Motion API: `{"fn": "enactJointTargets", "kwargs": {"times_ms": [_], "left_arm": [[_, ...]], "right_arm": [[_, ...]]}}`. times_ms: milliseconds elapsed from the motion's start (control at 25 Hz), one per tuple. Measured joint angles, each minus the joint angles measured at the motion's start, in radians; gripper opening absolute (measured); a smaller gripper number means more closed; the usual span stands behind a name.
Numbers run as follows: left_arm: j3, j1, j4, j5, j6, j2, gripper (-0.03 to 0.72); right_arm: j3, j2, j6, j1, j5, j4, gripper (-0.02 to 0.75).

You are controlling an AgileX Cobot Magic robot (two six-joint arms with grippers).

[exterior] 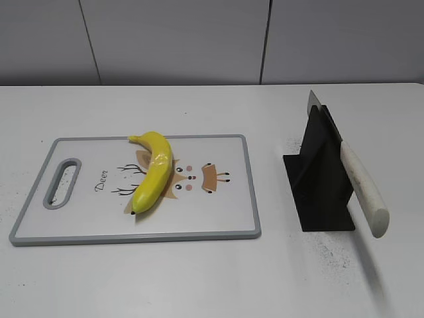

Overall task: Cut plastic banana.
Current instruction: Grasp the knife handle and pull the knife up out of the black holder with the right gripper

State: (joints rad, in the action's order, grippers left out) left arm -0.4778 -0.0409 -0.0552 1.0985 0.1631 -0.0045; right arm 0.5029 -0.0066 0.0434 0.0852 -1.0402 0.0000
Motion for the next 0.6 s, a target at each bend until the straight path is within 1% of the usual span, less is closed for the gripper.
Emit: {"fn": "enactJointTargets", "kwargs": {"times_ms": [400, 600], "left_arm": [[0.000, 0.000, 0.000, 0.000, 0.000, 0.000, 0.499], [0.000, 0.000, 0.000, 0.000, 0.000, 0.003, 0.554]], "right_arm": [[0.000, 0.000, 0.000, 0.000, 0.000, 0.000, 0.563], [0.000, 0.000, 0.000, 0.000, 0.000, 0.000, 0.563]]}}
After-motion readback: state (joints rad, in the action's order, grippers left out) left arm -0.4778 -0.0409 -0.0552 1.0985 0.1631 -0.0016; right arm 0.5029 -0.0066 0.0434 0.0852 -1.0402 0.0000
